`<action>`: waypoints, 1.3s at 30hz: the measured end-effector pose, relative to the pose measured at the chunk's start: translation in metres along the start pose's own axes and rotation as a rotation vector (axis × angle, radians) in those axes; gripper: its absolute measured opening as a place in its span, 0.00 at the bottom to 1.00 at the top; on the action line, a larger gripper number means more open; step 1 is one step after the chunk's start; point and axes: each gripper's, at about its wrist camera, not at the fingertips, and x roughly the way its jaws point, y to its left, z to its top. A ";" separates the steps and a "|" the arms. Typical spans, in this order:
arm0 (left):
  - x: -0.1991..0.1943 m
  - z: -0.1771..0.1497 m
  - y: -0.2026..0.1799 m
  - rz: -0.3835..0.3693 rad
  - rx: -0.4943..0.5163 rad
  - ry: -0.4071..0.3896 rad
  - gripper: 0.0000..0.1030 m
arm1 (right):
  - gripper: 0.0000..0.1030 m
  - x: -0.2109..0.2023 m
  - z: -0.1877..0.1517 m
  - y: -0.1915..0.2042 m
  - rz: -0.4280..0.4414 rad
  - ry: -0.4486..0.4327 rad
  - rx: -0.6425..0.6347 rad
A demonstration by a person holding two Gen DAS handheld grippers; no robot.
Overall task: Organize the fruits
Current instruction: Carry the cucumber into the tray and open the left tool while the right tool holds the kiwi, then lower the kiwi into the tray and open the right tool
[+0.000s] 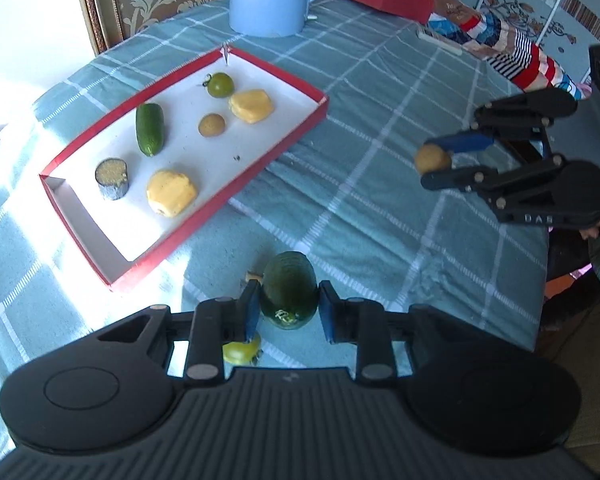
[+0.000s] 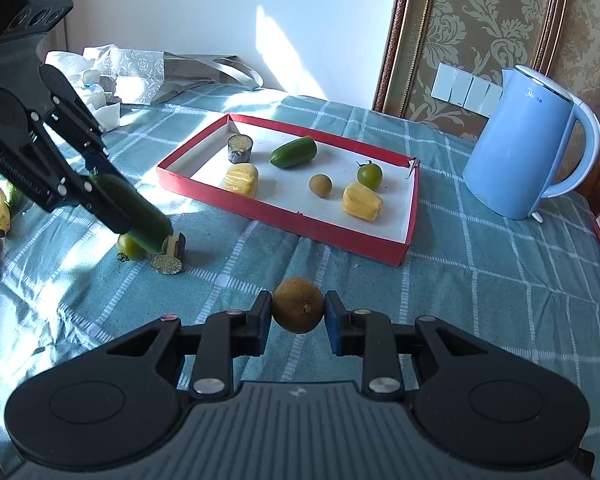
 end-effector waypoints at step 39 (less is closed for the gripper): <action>0.068 0.112 0.058 0.483 -0.409 -0.165 0.63 | 0.27 0.029 0.051 -0.046 -0.044 -0.063 -0.006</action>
